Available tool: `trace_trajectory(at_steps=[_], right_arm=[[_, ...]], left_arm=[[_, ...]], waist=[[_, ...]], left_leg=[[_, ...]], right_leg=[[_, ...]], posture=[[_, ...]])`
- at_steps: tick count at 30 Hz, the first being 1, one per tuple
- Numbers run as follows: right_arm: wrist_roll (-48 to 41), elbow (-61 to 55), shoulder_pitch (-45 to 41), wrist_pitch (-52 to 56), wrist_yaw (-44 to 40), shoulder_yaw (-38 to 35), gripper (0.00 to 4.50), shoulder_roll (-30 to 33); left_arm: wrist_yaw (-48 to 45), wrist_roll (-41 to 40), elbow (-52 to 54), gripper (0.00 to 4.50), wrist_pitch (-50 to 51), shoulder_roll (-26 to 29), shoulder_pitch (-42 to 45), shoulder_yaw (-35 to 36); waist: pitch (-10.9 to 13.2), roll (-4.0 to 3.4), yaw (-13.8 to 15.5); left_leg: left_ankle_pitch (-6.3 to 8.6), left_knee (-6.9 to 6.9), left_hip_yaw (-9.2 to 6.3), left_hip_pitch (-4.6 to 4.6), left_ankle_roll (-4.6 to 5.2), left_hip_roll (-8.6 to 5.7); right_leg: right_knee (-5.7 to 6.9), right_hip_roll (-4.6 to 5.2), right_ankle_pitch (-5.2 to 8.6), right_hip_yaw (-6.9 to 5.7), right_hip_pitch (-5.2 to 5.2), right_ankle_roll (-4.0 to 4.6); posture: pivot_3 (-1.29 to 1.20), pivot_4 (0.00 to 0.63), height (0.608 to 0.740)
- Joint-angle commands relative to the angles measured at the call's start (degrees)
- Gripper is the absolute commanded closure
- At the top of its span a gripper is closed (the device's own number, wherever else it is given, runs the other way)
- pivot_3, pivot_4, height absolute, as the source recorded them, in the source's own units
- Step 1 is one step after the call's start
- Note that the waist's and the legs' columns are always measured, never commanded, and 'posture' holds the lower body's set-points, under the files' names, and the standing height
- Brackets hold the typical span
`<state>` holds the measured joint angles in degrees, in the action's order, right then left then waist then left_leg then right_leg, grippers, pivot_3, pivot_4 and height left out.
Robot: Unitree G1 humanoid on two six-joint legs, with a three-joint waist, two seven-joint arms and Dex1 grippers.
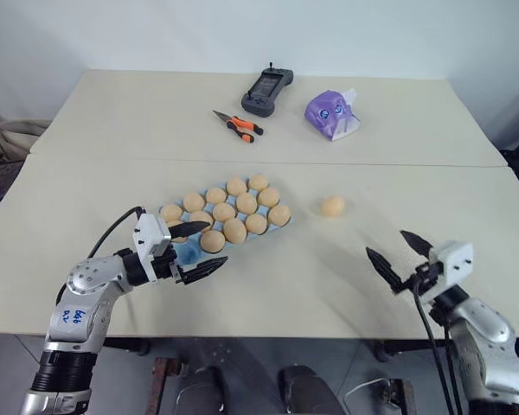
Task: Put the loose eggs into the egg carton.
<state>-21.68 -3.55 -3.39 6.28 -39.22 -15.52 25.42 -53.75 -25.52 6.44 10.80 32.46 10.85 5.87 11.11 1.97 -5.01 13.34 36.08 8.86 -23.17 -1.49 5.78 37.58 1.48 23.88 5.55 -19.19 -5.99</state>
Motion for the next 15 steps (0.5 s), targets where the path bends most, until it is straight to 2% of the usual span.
trace_trajectory(at_steps=[1,9,13,15], right_arm=[[-0.99,3.6,-8.72,4.44,-1.09,2.64,0.04,1.51],[6.0,23.01,-25.4,5.25,-4.23,11.06,0.04,2.08],[9.8,31.91,-31.24,1.08,-3.88,13.71,0.04,0.64],[10.09,34.18,-32.7,-0.69,-4.49,13.82,0.41,-0.2]], left_arm=[[0.71,-0.45,3.81,0.0,-0.61,0.29,-0.94,0.88],[4.32,-0.8,9.34,0.0,-0.15,-0.36,-6.4,2.31],[5.32,-1.38,12.01,0.0,-0.04,-0.45,-9.4,2.84],[5.7,-1.58,12.96,0.0,0.11,-0.56,-9.99,2.91]], waist=[[0.02,-0.03,0.03],[0.03,-0.05,0.25],[0.04,-0.07,-0.03],[0.05,-0.08,-0.02]], left_leg=[[-0.01,0.01,0.03,0.01,0.01,0.0],[-0.02,-0.03,0.09,-0.09,0.03,0.01],[-0.01,0.02,0.26,-0.09,0.05,0.03],[-0.01,0.03,0.27,-0.08,0.04,0.03]], right_leg=[[0.04,0.0,-0.01,0.03,-0.03,0.0],[-0.1,0.01,0.04,0.05,-0.12,0.02],[-0.09,0.01,0.04,0.21,-0.2,0.0],[-0.05,0.0,0.04,0.21,-0.2,0.0]], posture=[[0.0,0.15,0.74],[0.0,0.15,0.74],[0.0,0.15,0.74],[0.0,0.15,0.74]])
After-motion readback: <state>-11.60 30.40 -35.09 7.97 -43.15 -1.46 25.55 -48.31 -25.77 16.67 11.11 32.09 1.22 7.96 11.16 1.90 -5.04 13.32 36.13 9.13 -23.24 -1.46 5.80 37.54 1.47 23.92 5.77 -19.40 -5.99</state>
